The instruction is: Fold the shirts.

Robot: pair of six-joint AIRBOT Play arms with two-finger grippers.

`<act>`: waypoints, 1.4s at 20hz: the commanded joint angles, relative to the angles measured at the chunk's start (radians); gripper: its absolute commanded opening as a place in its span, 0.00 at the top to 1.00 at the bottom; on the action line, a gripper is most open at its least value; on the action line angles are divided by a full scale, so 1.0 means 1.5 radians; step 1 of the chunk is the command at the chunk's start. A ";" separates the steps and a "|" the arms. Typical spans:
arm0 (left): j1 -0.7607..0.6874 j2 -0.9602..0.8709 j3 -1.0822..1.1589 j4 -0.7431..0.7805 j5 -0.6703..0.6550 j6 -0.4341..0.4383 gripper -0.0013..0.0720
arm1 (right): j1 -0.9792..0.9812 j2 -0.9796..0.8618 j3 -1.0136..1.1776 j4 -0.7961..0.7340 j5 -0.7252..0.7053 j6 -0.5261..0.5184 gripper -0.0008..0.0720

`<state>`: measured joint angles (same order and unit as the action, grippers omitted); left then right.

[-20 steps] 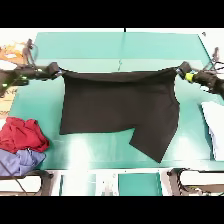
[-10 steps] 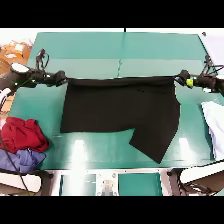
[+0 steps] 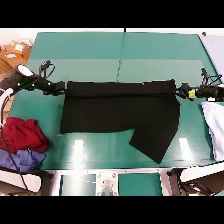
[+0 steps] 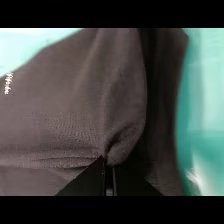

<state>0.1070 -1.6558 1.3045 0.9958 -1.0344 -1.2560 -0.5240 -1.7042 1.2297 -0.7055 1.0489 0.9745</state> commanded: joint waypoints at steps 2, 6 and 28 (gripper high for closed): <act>0.000 -0.015 0.001 -0.012 0.004 -0.006 0.95 | 0.001 -0.001 -0.008 -0.019 -0.008 0.001 0.96; 0.000 -0.015 0.001 -0.076 0.003 0.018 0.87 | 0.017 0.000 -0.007 -0.019 -0.008 0.008 0.96; 0.014 0.557 -0.510 0.047 -0.058 -0.129 0.95 | -0.158 0.470 -0.471 -0.354 0.128 0.355 0.61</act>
<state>0.1436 -1.0046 0.7406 1.0584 -1.2327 -1.4063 -0.7616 -1.0737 0.6899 -1.2362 1.2747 1.4429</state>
